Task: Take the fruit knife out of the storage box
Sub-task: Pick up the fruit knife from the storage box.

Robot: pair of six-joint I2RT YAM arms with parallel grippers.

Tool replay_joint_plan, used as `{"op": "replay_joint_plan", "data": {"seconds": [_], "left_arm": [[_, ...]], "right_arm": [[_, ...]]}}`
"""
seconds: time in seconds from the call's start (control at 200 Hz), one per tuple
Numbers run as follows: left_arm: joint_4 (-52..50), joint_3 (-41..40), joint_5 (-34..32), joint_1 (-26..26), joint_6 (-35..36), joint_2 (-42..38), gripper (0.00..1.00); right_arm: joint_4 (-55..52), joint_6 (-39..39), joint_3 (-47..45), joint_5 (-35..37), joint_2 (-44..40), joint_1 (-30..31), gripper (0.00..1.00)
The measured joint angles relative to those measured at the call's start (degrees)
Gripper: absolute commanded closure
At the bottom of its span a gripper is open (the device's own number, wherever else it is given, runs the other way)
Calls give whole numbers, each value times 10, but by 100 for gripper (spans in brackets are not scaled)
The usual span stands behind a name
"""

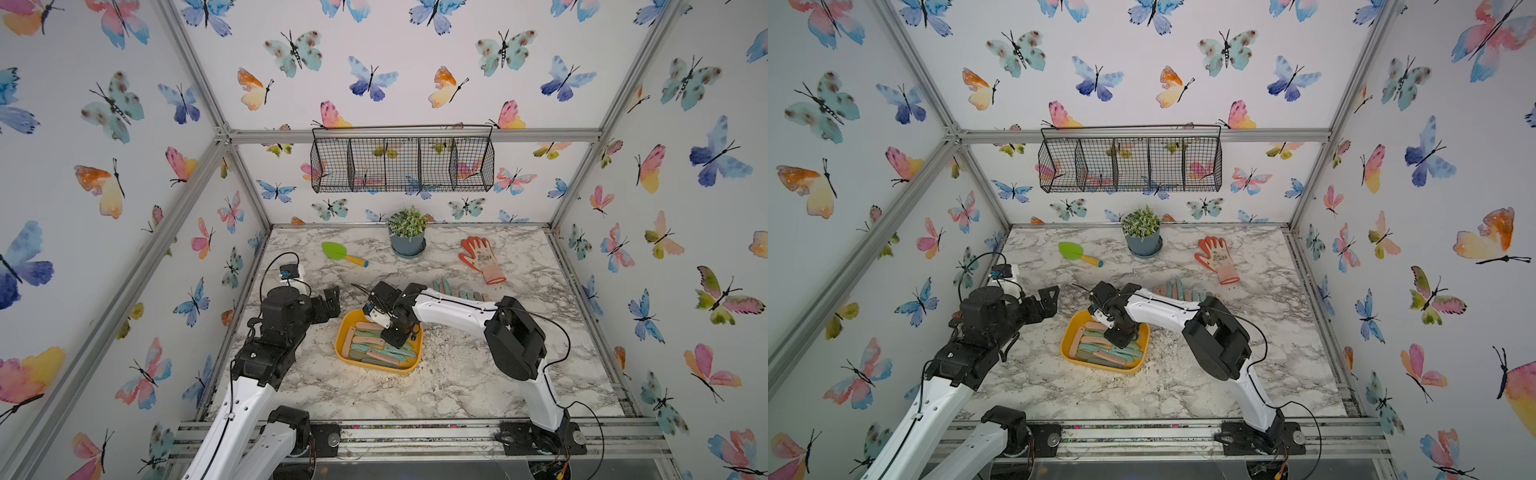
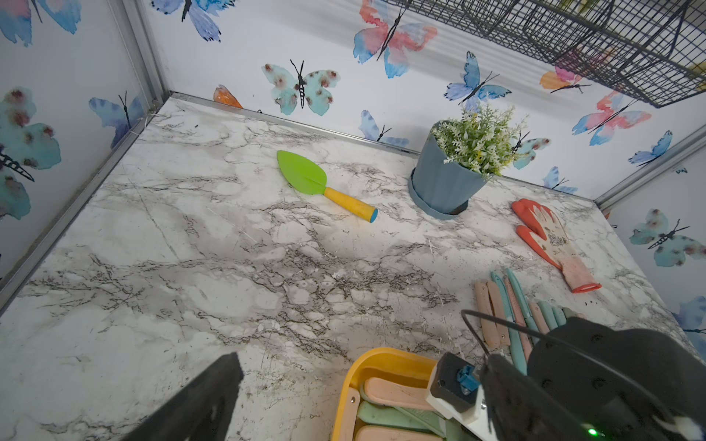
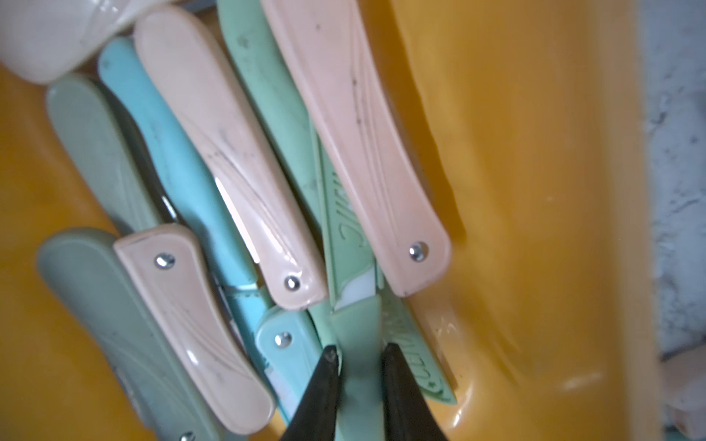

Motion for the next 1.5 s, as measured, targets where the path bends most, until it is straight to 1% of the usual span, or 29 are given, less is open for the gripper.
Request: {"op": "replay_joint_plan", "data": {"seconds": [0.18, 0.711, 1.001, 1.106, 1.332, 1.497], "left_arm": [[0, 0, 0, 0, 0, 0, 2], [0, 0, 0, 0, 0, 0, 2], [-5, 0, 12, 0, 0, -3, 2], [-19, 0, 29, 0, 0, -2, 2], [-50, 0, 108, 0, 0, 20, 2], [-58, 0, 144, -8, 0, 24, 2]], "right_arm": [[-11, -18, -7, -5, -27, 0, 78], [-37, -32, -8, -4, -32, 0, 80], [-31, -29, -19, -3, -81, 0, 80], [-27, -25, -24, 5, -96, 0, 81], [-9, -12, -36, 15, -101, -4, 81], [0, -3, -38, 17, -101, -5, 81]]}}
